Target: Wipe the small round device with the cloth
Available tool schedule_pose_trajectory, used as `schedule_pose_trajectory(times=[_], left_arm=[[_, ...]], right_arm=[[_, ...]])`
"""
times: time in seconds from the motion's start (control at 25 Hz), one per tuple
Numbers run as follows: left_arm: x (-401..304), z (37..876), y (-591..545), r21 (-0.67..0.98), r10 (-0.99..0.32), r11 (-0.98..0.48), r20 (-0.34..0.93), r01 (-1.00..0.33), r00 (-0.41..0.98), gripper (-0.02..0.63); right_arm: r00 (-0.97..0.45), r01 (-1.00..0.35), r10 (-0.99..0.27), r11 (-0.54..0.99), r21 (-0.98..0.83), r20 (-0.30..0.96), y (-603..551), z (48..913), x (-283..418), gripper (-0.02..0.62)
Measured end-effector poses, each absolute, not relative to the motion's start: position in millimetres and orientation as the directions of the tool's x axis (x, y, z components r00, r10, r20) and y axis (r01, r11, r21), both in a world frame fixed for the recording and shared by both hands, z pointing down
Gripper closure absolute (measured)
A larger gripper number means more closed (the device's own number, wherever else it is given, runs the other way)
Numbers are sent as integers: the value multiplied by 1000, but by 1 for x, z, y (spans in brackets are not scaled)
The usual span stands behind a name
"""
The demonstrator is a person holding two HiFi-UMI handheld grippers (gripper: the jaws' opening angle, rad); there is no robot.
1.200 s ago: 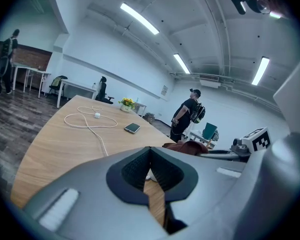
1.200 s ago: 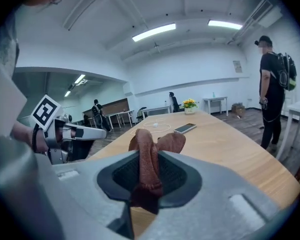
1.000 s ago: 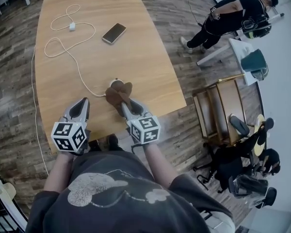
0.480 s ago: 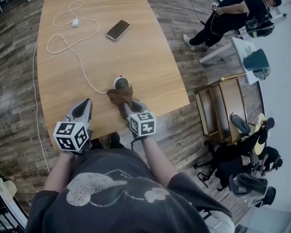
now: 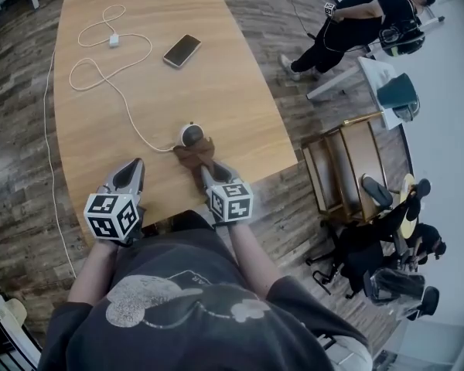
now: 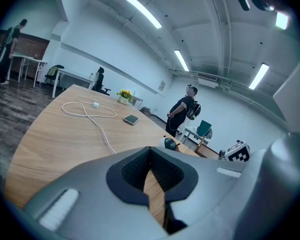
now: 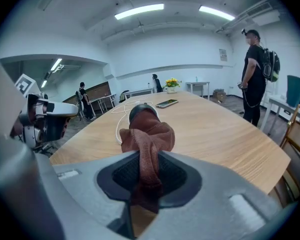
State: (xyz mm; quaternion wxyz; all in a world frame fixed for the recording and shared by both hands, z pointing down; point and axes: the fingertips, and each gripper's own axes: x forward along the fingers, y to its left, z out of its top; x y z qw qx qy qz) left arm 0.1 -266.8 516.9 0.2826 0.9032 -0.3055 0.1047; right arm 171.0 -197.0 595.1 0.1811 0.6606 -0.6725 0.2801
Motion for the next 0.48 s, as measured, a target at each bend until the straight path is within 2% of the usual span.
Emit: schedule_pose_trajectory(times=[0.28, 0.48], left_arm=[[-1, 528, -278, 434, -528, -618, 389, -655, 755, 588], [5, 523, -285, 422, -599, -558, 392, -715, 699, 588]], right_arm=[[44, -988, -860, -114, -107, 509, -196, 555, 228, 518], [-21, -992, -896, -37, -122, 443, -229, 535, 249, 518]])
